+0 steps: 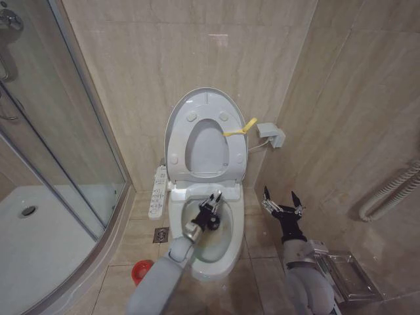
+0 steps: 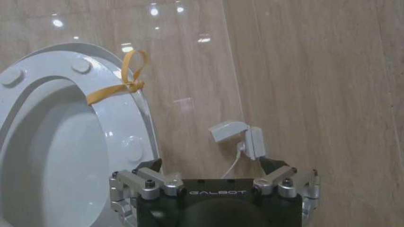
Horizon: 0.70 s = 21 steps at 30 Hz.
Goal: Open the toilet lid, clean the toilet bowl with a toilet brush, close the toilet lid, and flush.
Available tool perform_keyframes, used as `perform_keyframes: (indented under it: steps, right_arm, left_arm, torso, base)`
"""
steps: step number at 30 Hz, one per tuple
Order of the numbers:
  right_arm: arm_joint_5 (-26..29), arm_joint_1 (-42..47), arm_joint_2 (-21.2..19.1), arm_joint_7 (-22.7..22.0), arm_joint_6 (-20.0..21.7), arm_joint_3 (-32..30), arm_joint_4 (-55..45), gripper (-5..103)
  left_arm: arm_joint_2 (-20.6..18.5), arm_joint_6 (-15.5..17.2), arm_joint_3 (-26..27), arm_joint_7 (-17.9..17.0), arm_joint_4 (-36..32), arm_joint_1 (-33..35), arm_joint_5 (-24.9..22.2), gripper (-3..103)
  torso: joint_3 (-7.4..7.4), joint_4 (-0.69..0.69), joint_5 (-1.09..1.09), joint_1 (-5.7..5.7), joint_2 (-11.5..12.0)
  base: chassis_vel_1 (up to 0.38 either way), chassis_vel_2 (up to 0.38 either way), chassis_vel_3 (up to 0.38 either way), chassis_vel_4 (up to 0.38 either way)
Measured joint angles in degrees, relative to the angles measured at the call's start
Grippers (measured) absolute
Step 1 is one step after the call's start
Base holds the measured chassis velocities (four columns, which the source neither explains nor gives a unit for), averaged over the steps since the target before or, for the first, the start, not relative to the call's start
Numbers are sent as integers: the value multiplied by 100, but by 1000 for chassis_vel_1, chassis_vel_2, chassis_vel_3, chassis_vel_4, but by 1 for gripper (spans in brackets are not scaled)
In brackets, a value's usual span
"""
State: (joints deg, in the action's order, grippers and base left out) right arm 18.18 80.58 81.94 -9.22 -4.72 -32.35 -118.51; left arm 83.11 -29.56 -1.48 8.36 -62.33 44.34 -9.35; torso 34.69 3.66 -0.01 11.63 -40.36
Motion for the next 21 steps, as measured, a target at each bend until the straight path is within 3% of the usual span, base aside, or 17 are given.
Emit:
perform_keyframes:
  steps: [11,21]
  right_arm:
    - [0,0,0,0,0,0,0,100]
    - [0,0,0,0,0,0,0,100]
  left_arm:
    - [-398,-89,342,57,-648,773,54,18]
    - [-515,-90,441,48,-1195,1338,93,18]
  torso:
    - [-1,1,1,0,0]
    - [-1,0,1,-1,-1]
  base:
    - [0,0,0,0]
    - [0,0,0,0]
